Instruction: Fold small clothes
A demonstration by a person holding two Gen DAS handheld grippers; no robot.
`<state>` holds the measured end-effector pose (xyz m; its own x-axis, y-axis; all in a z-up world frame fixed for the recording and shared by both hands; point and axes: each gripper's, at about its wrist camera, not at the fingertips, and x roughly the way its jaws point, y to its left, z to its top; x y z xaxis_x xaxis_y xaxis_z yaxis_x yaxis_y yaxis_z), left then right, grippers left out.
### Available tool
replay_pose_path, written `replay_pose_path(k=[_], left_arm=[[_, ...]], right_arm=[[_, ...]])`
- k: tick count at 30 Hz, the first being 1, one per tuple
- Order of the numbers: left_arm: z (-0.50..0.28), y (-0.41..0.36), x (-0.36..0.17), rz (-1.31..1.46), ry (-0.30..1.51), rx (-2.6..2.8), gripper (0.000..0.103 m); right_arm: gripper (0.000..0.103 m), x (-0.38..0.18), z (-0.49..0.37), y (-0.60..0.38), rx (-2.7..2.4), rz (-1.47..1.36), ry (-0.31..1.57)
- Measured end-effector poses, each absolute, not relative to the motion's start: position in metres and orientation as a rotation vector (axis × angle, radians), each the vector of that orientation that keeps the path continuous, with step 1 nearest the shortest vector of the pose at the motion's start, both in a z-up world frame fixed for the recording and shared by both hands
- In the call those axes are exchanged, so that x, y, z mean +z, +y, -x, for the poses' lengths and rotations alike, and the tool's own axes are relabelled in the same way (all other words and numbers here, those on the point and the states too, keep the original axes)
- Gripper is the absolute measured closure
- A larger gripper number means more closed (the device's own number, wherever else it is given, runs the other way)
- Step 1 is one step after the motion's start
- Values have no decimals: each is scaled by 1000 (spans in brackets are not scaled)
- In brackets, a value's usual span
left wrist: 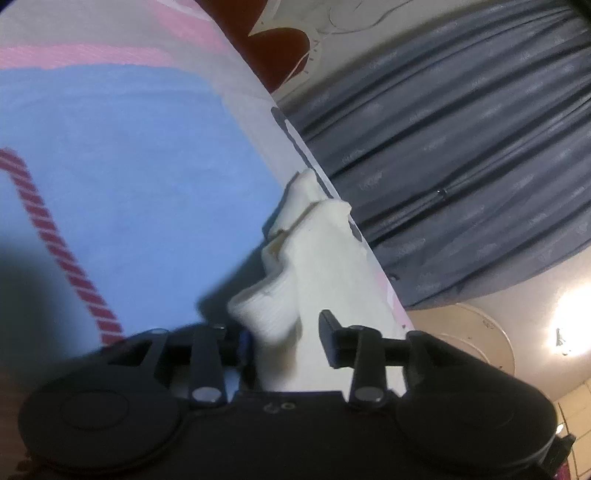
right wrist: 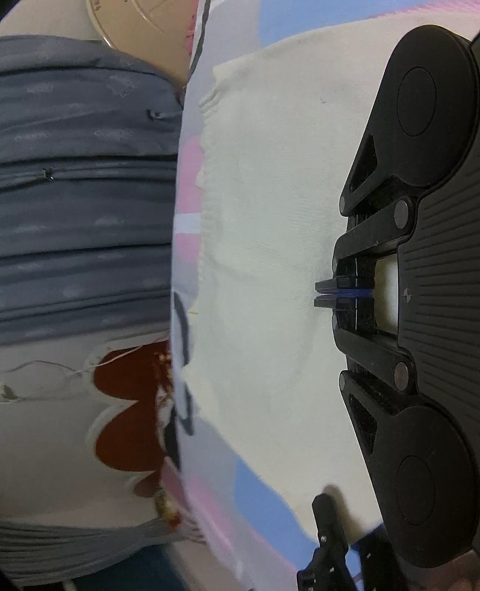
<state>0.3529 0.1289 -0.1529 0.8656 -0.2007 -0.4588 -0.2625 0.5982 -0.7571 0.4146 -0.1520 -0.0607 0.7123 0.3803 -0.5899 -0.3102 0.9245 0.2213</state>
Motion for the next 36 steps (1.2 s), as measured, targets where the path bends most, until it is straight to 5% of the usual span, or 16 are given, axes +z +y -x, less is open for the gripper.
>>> replay_pose_path(k=[1,2,15,22,25,27,28,29,30,36], left_arm=[[-357,127,-152,931,551,39,75],[-361,125,-150,913,563,35,93],[-404,-7,-51,350,550,-321,93],[-415,-102,-70,257,679,-517,93],[-420,-137,-95,215,827,-583,71],[-412,-126,-87,234,767,-593,52],[-407,-117,-82,243,723,-573,34],[-405,-102,-76,255,674,-530,29],[-409,-89,-74,275,642,-492,29],[-453,-14,-92,383,674,-293,33]], right_arm=[[103,-64,-416,-151,383,-105,688],[103,-66,-417,-152,384,-106,690],[103,-52,-399,-235,240,-411,605],[103,-41,-374,-329,120,-553,558],[103,-39,-366,-356,119,-592,565],[99,-37,-364,-365,109,-594,583],[81,-35,-363,-367,112,-591,583],[66,-34,-362,-367,115,-586,575],[54,-32,-361,-367,120,-579,561],[54,-33,-381,-324,253,-501,585]])
